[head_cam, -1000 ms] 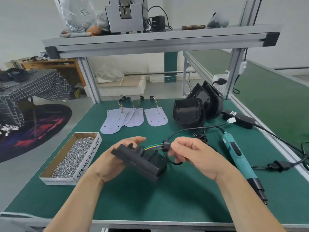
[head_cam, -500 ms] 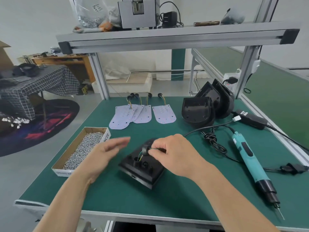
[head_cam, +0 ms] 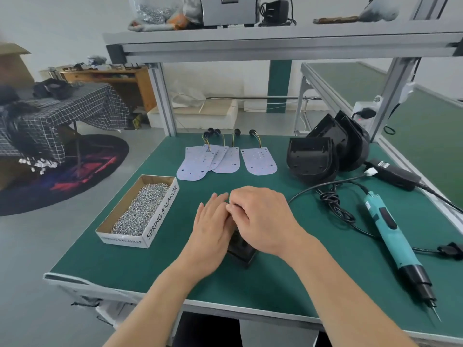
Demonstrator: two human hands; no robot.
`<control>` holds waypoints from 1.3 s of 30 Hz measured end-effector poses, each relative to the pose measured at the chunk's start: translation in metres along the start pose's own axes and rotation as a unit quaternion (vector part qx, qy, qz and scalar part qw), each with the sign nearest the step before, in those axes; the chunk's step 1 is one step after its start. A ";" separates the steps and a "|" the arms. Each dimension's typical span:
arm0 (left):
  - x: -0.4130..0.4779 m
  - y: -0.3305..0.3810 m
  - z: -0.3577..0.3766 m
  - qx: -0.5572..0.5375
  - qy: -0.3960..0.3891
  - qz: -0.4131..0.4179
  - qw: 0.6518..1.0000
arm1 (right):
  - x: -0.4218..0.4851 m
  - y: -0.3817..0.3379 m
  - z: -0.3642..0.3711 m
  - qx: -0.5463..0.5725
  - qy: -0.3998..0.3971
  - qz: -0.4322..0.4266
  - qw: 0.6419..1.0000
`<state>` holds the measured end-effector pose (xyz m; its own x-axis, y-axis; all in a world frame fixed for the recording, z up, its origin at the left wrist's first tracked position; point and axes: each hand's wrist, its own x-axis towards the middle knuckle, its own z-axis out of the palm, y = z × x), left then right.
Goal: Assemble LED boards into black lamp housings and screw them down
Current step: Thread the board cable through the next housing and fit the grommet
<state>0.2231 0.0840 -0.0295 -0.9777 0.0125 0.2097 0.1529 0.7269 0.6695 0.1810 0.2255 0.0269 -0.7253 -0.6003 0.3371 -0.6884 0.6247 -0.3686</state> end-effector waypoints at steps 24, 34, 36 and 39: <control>0.041 0.057 -0.028 0.079 0.133 0.055 0.986 | 0.006 -0.010 -0.056 -0.173 -0.051 0.044 0.983; 0.051 0.020 -0.068 -0.398 -0.148 0.034 0.905 | 0.002 0.045 -0.076 0.495 -0.054 0.103 0.861; 0.052 0.025 -0.056 -0.445 -0.166 0.017 0.880 | 0.004 0.044 -0.071 0.546 -0.057 0.104 0.829; 0.053 0.025 -0.040 -0.523 -0.133 -0.005 0.842 | 0.006 0.046 -0.065 0.549 -0.040 0.114 0.827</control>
<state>0.1812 0.0756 0.0268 -0.9561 0.2646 0.1257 0.0508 -0.2726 0.9608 0.1445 0.2831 0.0684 -0.8020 -0.5875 0.1080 -0.0768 -0.0779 -0.9940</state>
